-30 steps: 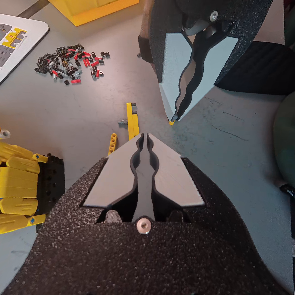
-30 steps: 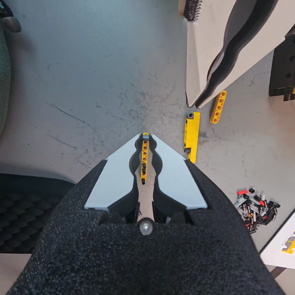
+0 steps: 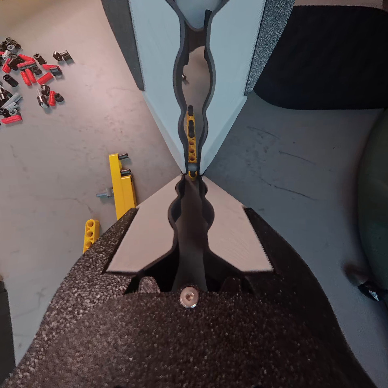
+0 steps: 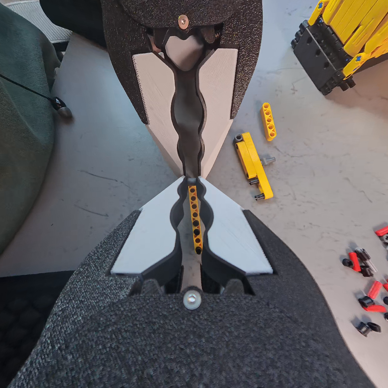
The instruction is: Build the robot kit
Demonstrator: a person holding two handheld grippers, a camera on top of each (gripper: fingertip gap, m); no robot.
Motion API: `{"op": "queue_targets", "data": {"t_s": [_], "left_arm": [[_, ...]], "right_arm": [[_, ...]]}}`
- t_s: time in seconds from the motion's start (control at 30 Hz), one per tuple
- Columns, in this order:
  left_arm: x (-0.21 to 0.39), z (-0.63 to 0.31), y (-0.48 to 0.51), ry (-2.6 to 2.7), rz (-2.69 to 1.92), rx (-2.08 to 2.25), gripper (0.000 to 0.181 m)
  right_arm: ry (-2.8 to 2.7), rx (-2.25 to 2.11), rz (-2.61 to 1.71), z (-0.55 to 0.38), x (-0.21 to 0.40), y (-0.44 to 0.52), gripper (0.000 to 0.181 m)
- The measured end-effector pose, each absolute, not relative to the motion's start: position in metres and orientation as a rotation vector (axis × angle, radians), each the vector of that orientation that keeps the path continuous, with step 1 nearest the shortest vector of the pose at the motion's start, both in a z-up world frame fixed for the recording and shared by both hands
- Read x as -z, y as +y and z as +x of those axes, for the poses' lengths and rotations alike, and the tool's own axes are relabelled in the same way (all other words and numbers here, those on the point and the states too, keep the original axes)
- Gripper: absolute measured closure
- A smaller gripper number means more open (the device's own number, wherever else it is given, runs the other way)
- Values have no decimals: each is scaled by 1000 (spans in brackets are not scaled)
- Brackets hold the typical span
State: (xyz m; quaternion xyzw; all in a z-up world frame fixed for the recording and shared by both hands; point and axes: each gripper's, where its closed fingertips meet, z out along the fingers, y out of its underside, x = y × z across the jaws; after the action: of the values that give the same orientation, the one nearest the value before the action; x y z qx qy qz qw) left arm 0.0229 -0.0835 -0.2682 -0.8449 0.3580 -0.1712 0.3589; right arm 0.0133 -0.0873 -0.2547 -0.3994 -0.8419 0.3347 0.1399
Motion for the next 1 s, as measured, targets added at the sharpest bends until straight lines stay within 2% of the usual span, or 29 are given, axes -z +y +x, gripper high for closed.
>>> {"op": "queue_targets", "data": {"t_s": [0.27, 0.63, 1.0], "left_arm": [[269, 24, -85, 938, -2172, 429, 172], [269, 22, -86, 920, -2186, 454, 172], [269, 21, -89, 926, -2181, 446, 174]], "right_arm": [[-2425, -947, -1136, 13, 255, -87, 174], [-2612, -668, -1130, 12, 257, -88, 175], [-2507, -881, -1236, 12, 257, -89, 175]]}}
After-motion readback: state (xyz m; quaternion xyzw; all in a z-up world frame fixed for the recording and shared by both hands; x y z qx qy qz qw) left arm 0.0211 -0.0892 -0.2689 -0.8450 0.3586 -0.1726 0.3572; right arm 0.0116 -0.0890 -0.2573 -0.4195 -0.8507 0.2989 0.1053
